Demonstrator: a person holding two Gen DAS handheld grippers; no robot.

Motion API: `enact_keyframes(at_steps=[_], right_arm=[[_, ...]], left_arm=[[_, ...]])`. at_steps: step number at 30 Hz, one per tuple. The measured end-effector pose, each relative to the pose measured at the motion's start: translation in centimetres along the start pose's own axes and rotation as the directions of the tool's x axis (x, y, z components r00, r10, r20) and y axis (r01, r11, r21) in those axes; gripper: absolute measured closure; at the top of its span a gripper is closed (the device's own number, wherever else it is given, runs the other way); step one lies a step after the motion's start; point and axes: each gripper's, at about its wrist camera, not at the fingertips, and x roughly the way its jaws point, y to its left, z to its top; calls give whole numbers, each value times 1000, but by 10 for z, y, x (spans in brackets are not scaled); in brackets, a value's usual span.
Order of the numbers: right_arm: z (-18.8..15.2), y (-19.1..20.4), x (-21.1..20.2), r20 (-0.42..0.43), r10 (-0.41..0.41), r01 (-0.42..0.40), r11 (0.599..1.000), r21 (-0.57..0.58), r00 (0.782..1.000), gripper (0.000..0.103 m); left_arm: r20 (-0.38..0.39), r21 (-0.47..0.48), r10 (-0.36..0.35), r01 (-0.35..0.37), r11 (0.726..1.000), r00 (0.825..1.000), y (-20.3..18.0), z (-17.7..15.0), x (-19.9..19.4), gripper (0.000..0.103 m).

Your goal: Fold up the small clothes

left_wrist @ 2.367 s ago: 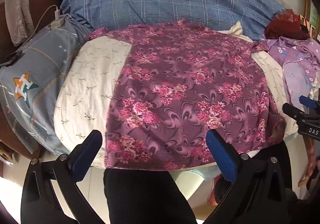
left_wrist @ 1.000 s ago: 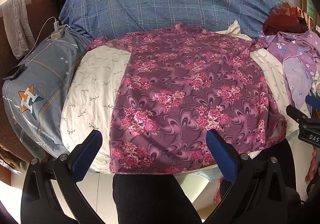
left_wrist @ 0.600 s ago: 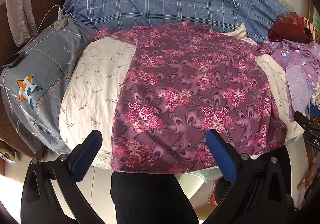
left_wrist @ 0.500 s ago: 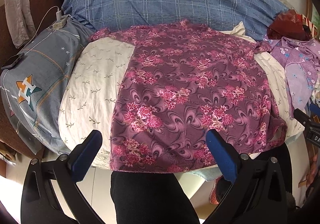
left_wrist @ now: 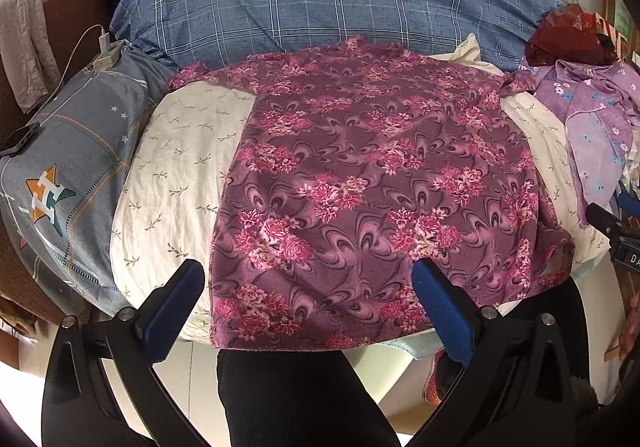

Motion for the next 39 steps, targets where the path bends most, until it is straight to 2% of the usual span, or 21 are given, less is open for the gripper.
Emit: enact_keyframes(at_steps=[17, 21, 23, 26, 29, 33, 37, 39], right_arm=[[11, -10, 33, -55, 6, -5, 1000, 13, 998, 0], [22, -25, 47, -77, 61, -57, 997, 52, 995, 0], [36, -45, 56, -80, 85, -76, 992, 105, 993, 0], [71, -88, 68, -49, 82, -72, 981, 182, 995, 0], [124, -147, 83, 11, 21, -23, 968, 248, 1000, 0], [199, -214, 120, 24, -26, 16, 941, 338, 999, 0], [272, -254, 189, -49, -99, 110, 938, 329, 994, 0], [294, -269, 229, -98, -105, 133, 928, 348, 990, 0]], left_arm=[[-70, 10, 16, -15, 1000, 997, -1, 14, 36, 0], [-84, -2, 6, -6, 1000, 996, 10, 30, 46, 0], [-126, -36, -21, 17, 999, 992, 25, 51, 59, 0], [-191, -137, -97, 71, 988, 977, 57, 93, 83, 0], [-178, -210, -77, 39, 977, 981, 81, 133, 99, 0], [-183, -218, -41, 0, 976, 982, 90, 187, 137, 0], [-248, -266, -75, 6, 964, 966, 82, 213, 192, 0], [-275, -305, -112, 24, 952, 955, 82, 216, 215, 0]])
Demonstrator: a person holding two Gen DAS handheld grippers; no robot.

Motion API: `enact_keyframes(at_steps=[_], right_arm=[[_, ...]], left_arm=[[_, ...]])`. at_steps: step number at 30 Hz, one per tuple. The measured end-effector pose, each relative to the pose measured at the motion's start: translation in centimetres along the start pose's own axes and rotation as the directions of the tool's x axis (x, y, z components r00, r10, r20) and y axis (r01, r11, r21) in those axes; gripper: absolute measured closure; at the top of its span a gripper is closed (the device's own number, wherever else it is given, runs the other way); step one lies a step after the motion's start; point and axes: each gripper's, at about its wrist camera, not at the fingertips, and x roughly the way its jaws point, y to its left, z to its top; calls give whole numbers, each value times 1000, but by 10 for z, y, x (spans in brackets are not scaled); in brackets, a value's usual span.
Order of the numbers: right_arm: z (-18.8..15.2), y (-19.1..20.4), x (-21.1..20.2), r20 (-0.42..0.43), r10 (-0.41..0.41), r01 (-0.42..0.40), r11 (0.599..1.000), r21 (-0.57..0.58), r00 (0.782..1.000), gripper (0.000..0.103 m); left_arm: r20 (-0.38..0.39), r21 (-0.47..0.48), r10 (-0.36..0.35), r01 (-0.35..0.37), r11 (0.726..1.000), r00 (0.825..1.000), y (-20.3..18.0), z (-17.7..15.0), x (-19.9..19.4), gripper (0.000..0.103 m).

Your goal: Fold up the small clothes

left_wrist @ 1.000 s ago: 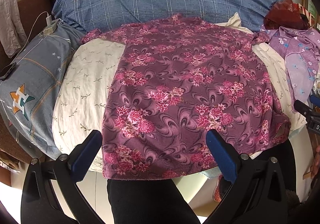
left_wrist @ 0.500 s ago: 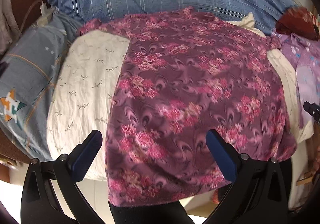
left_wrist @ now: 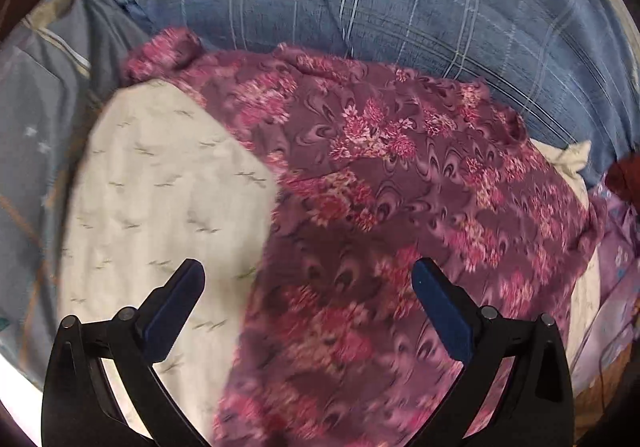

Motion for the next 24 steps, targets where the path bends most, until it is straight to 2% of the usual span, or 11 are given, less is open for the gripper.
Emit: enact_keyframes(at_steps=[5, 8, 9, 10, 11, 15, 18, 19, 21, 22, 24], right_arm=[[24, -6, 96, -144, 16, 0, 993, 115, 989, 2], [20, -16, 135, -197, 35, 2, 982, 188, 980, 15], [16, -19, 143, -203, 70, -27, 978, 209, 977, 39], [13, -21, 148, -205, 111, -65, 973, 221, 972, 89], [10, -23, 150, -198, 171, -122, 964, 235, 965, 98], [12, -18, 102, -17, 170, -164, 970, 178, 985, 100], [14, 29, 47, 91, 202, -202, 979, -12, 975, 100], [13, 51, 28, 114, 251, -242, 967, -84, 961, 100], [2, 108, -11, 121, 393, -359, 904, -231, 912, 100], [-6, 138, -26, 101, 456, -411, 862, -296, 884, 100], [-33, 208, -54, 27, 592, -532, 742, -407, 806, 98]], left_arm=[[-62, -41, -31, 29, 999, 998, -5, 4, 36, 0], [-80, -25, -22, 20, 999, 997, -6, -5, 47, 0], [-89, -19, -11, 9, 1000, 996, -6, -8, 51, 0], [-98, -15, -1, -1, 1000, 995, -6, -10, 55, 0], [-111, -18, 0, -2, 1000, 994, -8, -7, 55, 0], [-99, -11, 16, -17, 1000, 995, -5, -17, 54, 0], [-93, -26, -27, 24, 999, 995, -1, -26, 41, 0], [-86, -33, -38, 36, 999, 996, 2, -32, 34, 0], [-74, -50, -63, 59, 997, 995, 9, -42, 20, 0], [-67, -65, -80, 76, 995, 995, 16, -48, 12, 0], [-54, -90, -111, 105, 990, 992, 36, -60, -3, 0]])
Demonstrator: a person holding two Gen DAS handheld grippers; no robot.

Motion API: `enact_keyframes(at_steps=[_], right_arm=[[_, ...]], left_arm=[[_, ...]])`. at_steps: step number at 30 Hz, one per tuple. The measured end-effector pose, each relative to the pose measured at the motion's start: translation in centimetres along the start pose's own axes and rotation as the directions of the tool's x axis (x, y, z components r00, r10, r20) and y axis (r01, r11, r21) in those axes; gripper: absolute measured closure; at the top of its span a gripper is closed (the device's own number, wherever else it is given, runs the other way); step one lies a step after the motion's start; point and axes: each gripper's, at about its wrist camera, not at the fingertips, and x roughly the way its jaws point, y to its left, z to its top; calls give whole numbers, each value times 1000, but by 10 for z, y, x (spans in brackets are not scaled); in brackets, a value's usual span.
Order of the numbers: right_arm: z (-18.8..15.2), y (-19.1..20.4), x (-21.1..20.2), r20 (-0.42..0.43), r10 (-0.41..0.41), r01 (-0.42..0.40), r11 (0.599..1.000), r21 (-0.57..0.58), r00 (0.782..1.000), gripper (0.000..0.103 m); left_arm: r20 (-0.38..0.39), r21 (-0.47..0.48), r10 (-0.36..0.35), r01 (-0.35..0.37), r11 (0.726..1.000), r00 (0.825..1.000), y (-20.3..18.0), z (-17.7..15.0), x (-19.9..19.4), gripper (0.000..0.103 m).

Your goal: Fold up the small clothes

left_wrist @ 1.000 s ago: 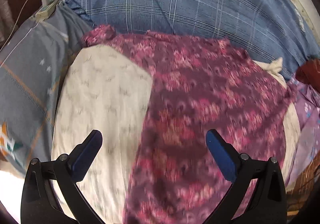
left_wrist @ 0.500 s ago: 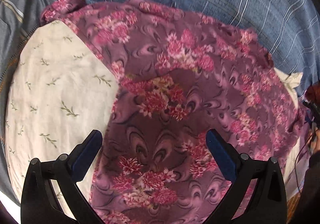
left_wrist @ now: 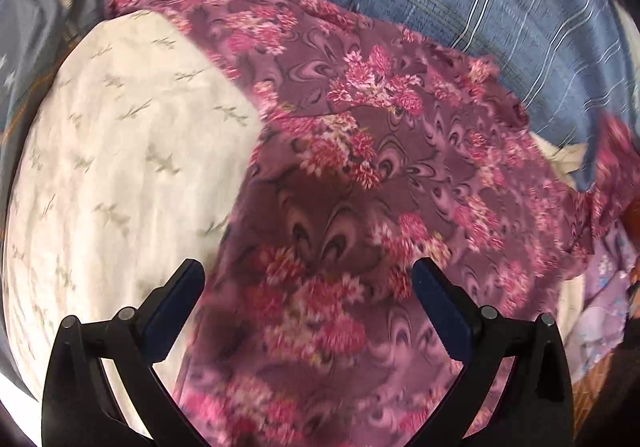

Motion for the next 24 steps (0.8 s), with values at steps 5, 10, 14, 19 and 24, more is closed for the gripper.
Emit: enact_keyframes(at_steps=[5, 10, 14, 19, 24], right_arm=[[-36, 156, 60, -229, 301, -324, 944, -68, 926, 86], [-48, 158, 47, -203, 260, -270, 962, -26, 944, 67], [-63, 72, 2, -135, 58, -38, 988, 147, 989, 49], [-116, -12, -24, -225, 42, 49, 920, 388, 974, 48], [-182, -28, -4, -229, 256, -69, 794, 604, 939, 48]], left_arm=[[31, -36, -1, 2, 999, 1000, 37, -14, -35, 0], [87, -29, 38, -35, 999, 995, 63, -30, -66, 0], [81, -41, -25, 29, 999, 996, 56, -29, -64, 0], [33, -16, -87, 88, 996, 996, 13, -16, -39, 0], [-25, -4, -124, 124, 992, 992, -20, -18, -20, 0]])
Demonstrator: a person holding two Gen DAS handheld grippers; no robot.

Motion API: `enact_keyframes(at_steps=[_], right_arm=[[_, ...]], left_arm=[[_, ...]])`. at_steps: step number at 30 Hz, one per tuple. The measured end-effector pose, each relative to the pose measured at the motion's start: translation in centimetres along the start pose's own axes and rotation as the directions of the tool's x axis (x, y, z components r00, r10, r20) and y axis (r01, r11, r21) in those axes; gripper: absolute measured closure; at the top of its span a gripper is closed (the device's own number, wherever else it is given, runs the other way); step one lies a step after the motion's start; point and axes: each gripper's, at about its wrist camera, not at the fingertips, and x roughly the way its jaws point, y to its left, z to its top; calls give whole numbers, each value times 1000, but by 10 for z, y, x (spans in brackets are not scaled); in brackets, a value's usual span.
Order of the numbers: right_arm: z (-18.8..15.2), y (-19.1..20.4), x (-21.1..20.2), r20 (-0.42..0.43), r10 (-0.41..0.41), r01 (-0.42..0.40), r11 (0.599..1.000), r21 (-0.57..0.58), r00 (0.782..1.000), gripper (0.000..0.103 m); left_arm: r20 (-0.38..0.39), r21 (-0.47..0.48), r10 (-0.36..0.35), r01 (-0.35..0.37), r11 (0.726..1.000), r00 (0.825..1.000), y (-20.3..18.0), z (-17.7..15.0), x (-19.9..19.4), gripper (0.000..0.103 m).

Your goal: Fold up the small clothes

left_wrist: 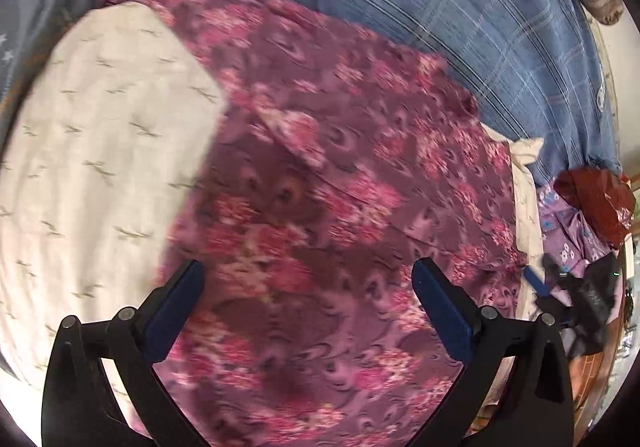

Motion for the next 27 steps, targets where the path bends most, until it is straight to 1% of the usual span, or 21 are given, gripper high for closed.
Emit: enact_keyframes(at_steps=[1, 2, 3, 5, 7, 8, 9, 10, 11, 12, 13, 14, 15, 17, 18, 19, 20, 21, 22, 24, 27], right_arm=[[-2, 0, 11, -16, -10, 10, 1000, 13, 1000, 48], [-5, -3, 21, -9, -15, 15, 999, 44, 1000, 48], [-5, -7, 27, 20, 13, -15, 997, 75, 1000, 49], [3, -14, 32, 85, 18, -29, 991, 128, 996, 52], [12, -20, 28, 137, 42, -63, 987, 149, 990, 98], [18, -23, 18, 197, 49, -78, 987, 144, 979, 98], [23, -29, 6, 267, 24, -64, 988, 139, 963, 98], [26, -37, 1, 293, -16, -29, 988, 150, 956, 99], [30, -50, 0, 286, -64, 11, 983, 185, 956, 100], [32, -63, 5, 232, -81, 28, 975, 223, 969, 99], [31, -72, 12, 162, -75, 34, 969, 244, 984, 99], [28, -72, 11, 146, -73, 36, 970, 239, 987, 98], [21, -65, 2, 163, -87, 51, 976, 212, 983, 93], [7, -43, -19, 206, -131, 105, 986, 132, 970, 90], [-2, -28, -29, 225, -119, 100, 991, 93, 967, 86], [-8, -15, -36, 234, -83, 72, 996, 56, 969, 78], [-14, 2, -36, 223, -41, 41, 999, 6, 974, 73], [-19, 20, -31, 195, -8, 18, 999, -48, 981, 63], [-22, 39, -21, 155, 29, -12, 994, -108, 988, 61], [-28, 63, 1, 83, 76, -61, 982, -178, 994, 61], [-38, 92, 50, -39, 70, -78, 966, -248, 997, 61]], left_arm=[[-10, 2, -1, 1, 1000, 1000, -4, -2, 2, 0], [-14, 6, 0, 0, 1000, 1000, -6, -4, 2, 0], [-14, 12, 4, -3, 1000, 1000, -7, -7, 1, 0], [-9, 18, 24, -24, 1000, 1000, -7, -8, -1, 0], [-3, 12, 39, -39, 999, 999, -2, -7, -5, 0], [1, 6, 44, -44, 999, 999, 1, -7, -7, 0], [8, -1, 53, -53, 999, 999, 5, -6, -8, 0], [12, -11, 67, -67, 998, 998, 9, -4, -8, 0], [10, -23, 77, -77, 997, 997, 12, -3, -7, 0], [4, -38, 81, -80, 996, 997, 16, -2, -5, 0], [-3, -55, 80, -80, 995, 997, 19, -1, -4, 0], [-6, -64, 77, -77, 995, 997, 22, -2, -3, 0], [-9, -70, 72, -73, 995, 997, 24, -2, -2, 0], [-8, -88, 58, -59, 994, 998, 29, -1, -3, 0], [-7, -95, 51, -52, 994, 999, 31, 0, -3, 0], [-6, -105, 40, -40, 994, 999, 32, 2, -3, 0], [-1, -115, 28, -28, 993, 1000, 32, 6, -3, 0], [1, -123, 18, -18, 992, 1000, 32, 9, -2, 0], [5, -130, 4, -4, 992, 1000, 30, 15, -1, 0], [13, -128, -3, 4, 992, 1000, 27, 27, -1, 0], [36, -138, 0, 5, 990, 999, 28, 45, -8, 0]])
